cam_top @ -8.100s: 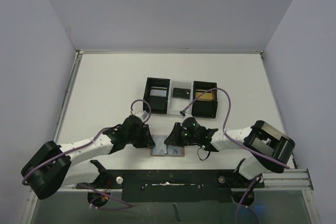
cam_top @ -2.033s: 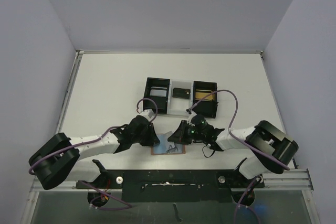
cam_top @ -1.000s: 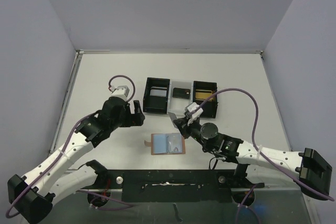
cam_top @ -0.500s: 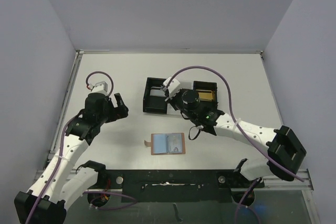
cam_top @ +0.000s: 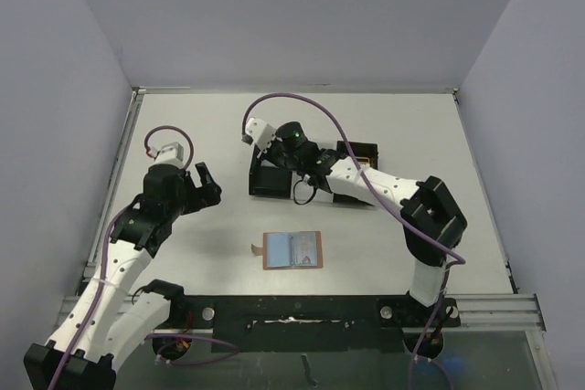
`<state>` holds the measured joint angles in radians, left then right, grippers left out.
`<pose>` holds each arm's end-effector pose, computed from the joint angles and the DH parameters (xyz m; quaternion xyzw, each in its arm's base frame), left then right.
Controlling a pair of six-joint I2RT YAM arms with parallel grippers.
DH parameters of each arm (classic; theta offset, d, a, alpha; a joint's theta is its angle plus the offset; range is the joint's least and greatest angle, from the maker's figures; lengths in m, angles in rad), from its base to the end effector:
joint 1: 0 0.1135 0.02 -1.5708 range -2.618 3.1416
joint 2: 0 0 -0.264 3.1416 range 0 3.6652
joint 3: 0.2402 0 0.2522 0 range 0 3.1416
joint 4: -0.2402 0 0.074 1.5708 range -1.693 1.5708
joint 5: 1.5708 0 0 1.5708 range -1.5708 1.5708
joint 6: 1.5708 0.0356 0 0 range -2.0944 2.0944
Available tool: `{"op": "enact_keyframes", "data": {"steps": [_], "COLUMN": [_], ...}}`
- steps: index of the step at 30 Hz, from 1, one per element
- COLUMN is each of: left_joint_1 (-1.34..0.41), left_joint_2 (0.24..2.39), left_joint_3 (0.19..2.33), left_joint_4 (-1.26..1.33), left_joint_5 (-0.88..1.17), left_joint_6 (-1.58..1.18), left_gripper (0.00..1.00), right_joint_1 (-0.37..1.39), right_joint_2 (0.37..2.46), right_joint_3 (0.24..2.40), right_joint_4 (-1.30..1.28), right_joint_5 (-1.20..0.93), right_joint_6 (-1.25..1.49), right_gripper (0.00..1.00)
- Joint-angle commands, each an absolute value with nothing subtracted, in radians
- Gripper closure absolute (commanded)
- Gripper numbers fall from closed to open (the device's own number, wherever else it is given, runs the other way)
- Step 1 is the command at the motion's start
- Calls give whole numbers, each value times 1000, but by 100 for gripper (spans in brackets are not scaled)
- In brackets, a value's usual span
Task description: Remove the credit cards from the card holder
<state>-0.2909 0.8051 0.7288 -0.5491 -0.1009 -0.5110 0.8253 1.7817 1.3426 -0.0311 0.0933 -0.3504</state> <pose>0.1683 -0.0466 0.2809 -0.1205 0.8813 -0.1361 0.4362 0.2874 0.3064 0.2722 -0.4519 0.7220 0.0842 0.5171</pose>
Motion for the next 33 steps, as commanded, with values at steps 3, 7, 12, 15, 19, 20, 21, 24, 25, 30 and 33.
{"op": "enact_keyframes", "data": {"steps": [3,7,12,15,19,20,21,24,25,30,33], "left_joint_1": [-276,-275,-273,-270,-267,-265,-264,-262,-261,-258,-256], "left_joint_2": [771,758,756,758,765,767,766,763,761,761,762], "left_joint_3": [740,736,733,731,730,732,732,732,731,731,729], "left_joint_4": [-495,-491,-487,-483,-480,-480,-481,-480,-480,-479,-477], "left_joint_5": [-100,-95,-84,-75,-61,-61,-63,-64,-64,-58,-55], "left_joint_6": [-494,-494,-491,-489,-486,-486,-486,-486,-485,-485,-485], "left_gripper": [11,11,11,11,11,11,11,11,11,11,11], "right_joint_1": [815,809,787,778,776,776,775,775,775,776,778], "right_joint_2": [1897,1953,2029,2056,2080,2086,2091,2112,2118,2153,2173], "right_joint_3": [1542,1581,1640,1660,1678,1681,1685,1697,1698,1715,1730], "right_joint_4": [-162,-175,-190,-193,-205,-206,-208,-223,-224,-224,-220], "right_joint_5": [93,103,86,64,62,67,71,90,94,114,143], "right_joint_6": [-499,-557,-581,-605,-661,-667,-675,-700,-710,-752,-771], "right_gripper": [100,100,100,100,100,100,100,100,100,100,100]}}
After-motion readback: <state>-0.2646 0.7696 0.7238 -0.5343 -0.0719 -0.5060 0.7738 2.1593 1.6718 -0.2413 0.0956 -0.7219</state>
